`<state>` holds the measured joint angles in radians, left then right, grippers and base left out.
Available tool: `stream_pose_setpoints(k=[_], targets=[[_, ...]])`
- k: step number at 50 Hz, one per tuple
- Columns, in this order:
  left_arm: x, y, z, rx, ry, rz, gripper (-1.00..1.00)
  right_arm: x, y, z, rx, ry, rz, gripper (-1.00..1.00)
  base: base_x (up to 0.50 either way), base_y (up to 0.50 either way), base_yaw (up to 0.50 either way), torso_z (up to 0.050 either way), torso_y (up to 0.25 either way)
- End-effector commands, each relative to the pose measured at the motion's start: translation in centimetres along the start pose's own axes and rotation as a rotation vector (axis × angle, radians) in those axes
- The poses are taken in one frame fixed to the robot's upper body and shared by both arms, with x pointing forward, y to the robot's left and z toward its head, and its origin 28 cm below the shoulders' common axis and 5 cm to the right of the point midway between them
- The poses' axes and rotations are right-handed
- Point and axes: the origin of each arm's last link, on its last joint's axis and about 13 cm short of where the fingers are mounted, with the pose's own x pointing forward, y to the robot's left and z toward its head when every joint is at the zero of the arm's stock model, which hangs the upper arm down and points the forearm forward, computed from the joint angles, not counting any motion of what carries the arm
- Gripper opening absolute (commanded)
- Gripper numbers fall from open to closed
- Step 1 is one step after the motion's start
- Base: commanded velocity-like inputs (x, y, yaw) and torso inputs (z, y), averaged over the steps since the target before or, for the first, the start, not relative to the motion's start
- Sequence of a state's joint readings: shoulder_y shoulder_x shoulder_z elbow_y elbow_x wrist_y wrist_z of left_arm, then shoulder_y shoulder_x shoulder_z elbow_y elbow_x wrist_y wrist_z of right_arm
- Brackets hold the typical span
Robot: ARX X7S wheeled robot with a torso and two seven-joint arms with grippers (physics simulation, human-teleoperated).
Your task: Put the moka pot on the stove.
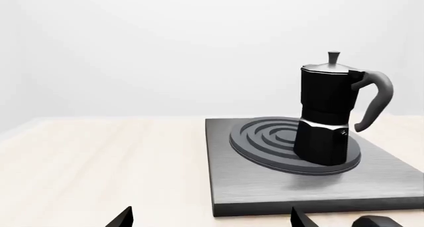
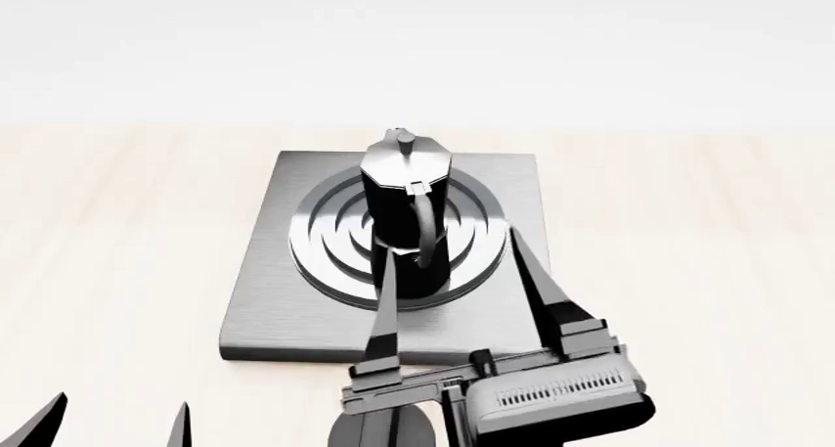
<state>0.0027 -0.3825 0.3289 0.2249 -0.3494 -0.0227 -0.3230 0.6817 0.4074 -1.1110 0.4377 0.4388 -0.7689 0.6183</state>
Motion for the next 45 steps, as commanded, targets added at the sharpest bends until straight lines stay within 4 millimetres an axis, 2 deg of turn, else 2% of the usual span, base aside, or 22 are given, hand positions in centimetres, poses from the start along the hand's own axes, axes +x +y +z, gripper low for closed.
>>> stream_pose_setpoints(k=[1,31,35,45], targets=[[0.1,0.2,0.1,0.003,-0.036,0.02,1.0,-0.9,0.3,1.2,0.003,-0.045,0.006,1.0,0.0,0.0,0.0,0.0,0.0],[-0.2,0.2,0.1,-0.002,-0.036,0.021,1.0,-2.8,0.8,3.4,-0.047,-0.148,0.015,1.0,0.0,0.0,0.0,0.0,0.0],[-0.4,0.2,0.0,-0.006,-0.038,0.02,1.0,-3.5,1.0,3.5,-0.051,-0.165,0.025,1.0,0.0,0.0,0.0,0.0,0.0],[-1.1,0.0,0.1,-0.007,-0.044,0.014,1.0,-4.4,1.5,5.1,-0.082,-0.217,0.045,1.0,0.0,0.0,0.0,0.0,0.0]])
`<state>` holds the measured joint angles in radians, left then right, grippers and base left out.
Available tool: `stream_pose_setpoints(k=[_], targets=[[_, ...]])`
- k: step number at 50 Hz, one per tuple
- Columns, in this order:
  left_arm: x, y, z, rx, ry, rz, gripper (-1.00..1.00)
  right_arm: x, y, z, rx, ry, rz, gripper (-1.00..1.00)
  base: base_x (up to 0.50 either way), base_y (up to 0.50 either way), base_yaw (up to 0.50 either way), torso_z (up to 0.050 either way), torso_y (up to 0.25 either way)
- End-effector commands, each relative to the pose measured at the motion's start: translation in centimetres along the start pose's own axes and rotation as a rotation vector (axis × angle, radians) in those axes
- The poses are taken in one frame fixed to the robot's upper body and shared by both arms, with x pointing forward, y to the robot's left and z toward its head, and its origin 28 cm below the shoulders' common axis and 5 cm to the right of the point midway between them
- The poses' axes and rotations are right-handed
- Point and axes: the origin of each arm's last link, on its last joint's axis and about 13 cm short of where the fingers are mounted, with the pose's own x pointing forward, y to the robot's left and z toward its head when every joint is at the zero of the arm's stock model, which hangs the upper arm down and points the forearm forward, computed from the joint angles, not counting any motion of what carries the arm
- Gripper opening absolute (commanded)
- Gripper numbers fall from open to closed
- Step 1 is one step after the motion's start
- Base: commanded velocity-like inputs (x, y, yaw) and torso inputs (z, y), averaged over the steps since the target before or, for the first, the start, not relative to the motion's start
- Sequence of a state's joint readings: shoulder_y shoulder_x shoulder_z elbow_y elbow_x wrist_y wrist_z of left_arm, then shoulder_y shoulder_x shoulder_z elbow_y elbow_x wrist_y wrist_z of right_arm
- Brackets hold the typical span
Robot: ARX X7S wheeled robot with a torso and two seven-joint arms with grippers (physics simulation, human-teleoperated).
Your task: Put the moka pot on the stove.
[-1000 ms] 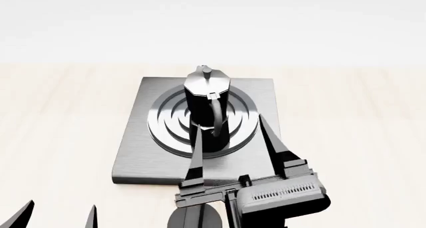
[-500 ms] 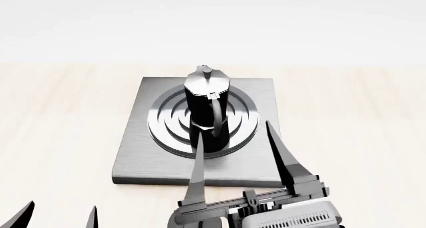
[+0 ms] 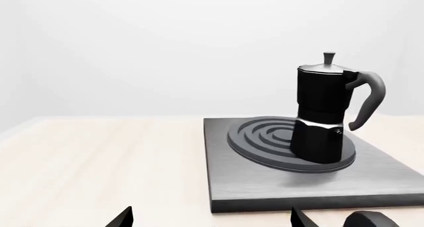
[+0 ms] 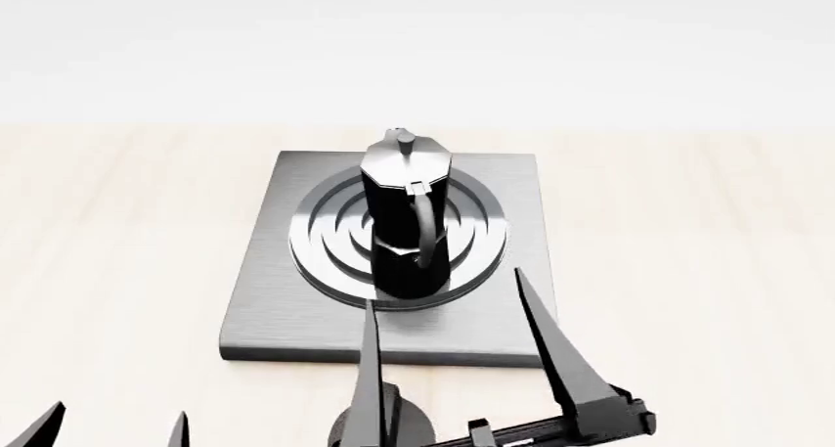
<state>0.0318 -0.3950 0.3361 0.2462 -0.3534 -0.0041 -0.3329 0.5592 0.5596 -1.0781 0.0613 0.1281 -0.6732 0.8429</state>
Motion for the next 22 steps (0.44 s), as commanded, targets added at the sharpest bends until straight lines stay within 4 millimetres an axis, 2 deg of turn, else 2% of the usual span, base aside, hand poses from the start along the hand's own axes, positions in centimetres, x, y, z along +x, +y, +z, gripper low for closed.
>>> stream_pose_setpoints(k=[1,22], targets=[[-0.38,0.12,0.07,-0.001,-0.042,0.018,1.0,-0.65,0.46,1.47,-0.014,-0.05,0.015,1.0,0.0,0.0,0.0,0.0,0.0],[-0.5,0.17,0.36,0.001,-0.053,0.02,1.0,-0.89,0.25,2.45,-0.018,-0.08,-0.01,1.0,0.0,0.0,0.0,0.0,0.0]])
